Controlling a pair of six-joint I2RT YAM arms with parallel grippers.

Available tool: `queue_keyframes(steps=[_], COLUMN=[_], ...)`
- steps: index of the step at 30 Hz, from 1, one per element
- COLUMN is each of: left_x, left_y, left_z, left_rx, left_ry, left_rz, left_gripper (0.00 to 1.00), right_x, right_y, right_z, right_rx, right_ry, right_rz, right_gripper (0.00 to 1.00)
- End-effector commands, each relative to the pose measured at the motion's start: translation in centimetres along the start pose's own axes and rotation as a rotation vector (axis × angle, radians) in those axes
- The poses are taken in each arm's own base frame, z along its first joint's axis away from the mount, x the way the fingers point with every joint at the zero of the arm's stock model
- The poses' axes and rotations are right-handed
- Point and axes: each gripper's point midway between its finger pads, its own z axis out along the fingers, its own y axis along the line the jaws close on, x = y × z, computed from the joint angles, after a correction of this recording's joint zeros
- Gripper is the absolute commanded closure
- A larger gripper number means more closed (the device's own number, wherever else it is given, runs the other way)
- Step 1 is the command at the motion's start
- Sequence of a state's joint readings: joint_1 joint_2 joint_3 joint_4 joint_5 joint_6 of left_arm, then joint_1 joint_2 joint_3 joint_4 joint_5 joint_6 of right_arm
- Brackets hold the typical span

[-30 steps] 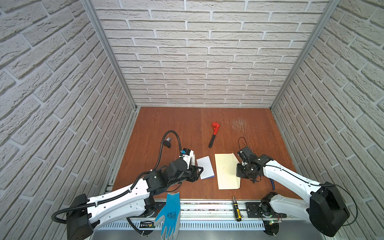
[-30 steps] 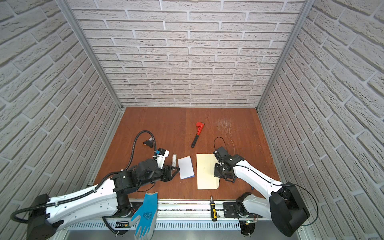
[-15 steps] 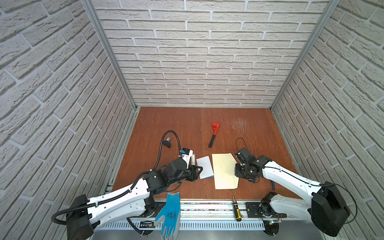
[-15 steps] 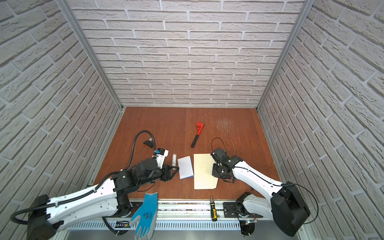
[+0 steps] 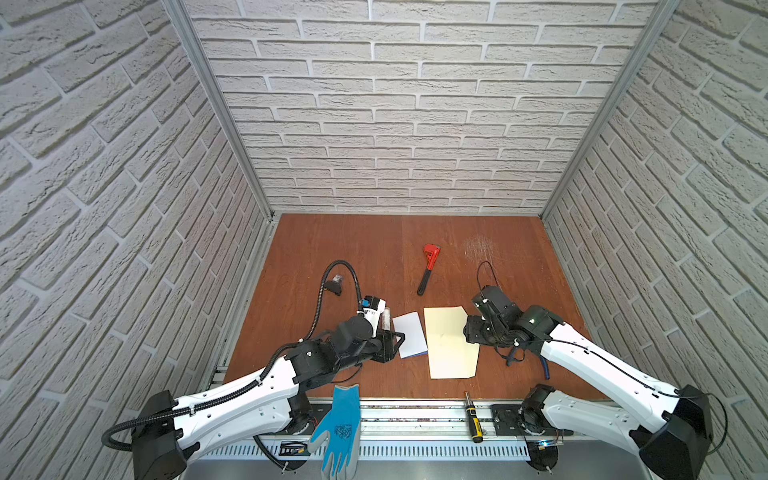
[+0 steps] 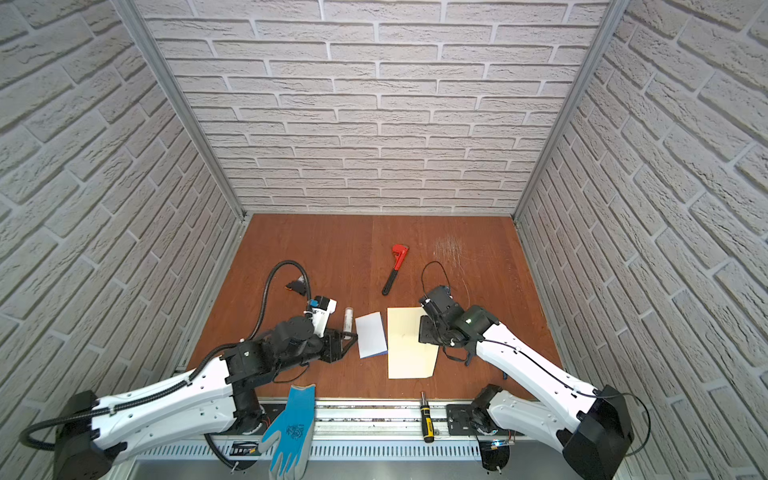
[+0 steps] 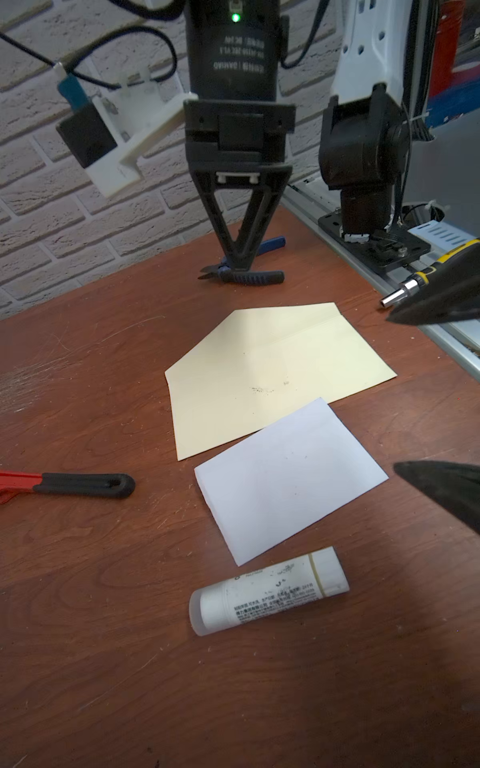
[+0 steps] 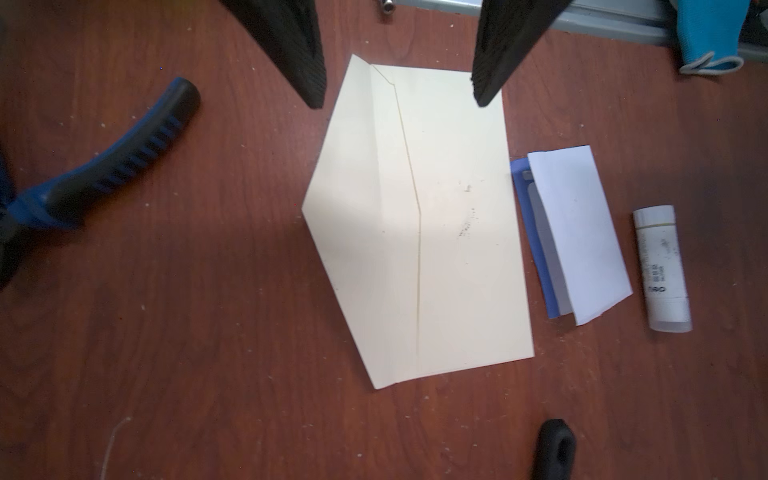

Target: Place the letter into the envelope and seal it

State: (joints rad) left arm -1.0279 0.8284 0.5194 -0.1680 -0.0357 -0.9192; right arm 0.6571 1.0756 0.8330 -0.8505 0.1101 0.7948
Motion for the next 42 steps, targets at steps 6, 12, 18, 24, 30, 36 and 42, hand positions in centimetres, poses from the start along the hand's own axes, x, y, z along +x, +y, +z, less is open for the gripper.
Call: queue_keyframes(steps=[6, 12, 18, 24, 30, 36, 42], left_x=[-1.0, -1.0, -0.9, -0.8, -0.8, -1.0, -1.4], left_y=[-0.2, 0.2, 0.6, 0.7, 0.8, 0.7, 0.5], left_z=[-1.5, -2.7, -3.1, -3.3, -3.4, -3.5, -3.9], left_rx=[0.015, 0.013, 0.007, 0.004, 0.003, 0.007, 0.017], left_ry=[-0.042, -0.063, -0.071, -0.071, -0.075, -0.081, -0.1], left_rz=[-0.006, -0.019, -0.025, -0.024, -0.025, -0.026, -0.023], left_gripper=[0.47, 0.47, 0.47, 0.48, 0.47, 0.47, 0.46], right_x=[0.6, 0.9, 1.2, 1.6, 1.5, 0.8, -1.0], right_y=[9.5, 12.0, 13.3, 13.6, 13.7, 14.7, 15.4], right_z=[4.2, 7.0, 9.3, 10.4, 10.0, 8.0, 3.0], right_rx=[-0.184, -0.236, -0.251, -0.246, -0.26, -0.321, -0.399], right_ry=[0.086, 0.127, 0.17, 0.193, 0.192, 0.16, 0.077], right_rz=[-0.177, -0.178, -0.18, -0.172, -0.169, -0.165, -0.159], right_gripper=[0.41, 0.38, 0.4, 0.52, 0.77, 0.94, 0.94])
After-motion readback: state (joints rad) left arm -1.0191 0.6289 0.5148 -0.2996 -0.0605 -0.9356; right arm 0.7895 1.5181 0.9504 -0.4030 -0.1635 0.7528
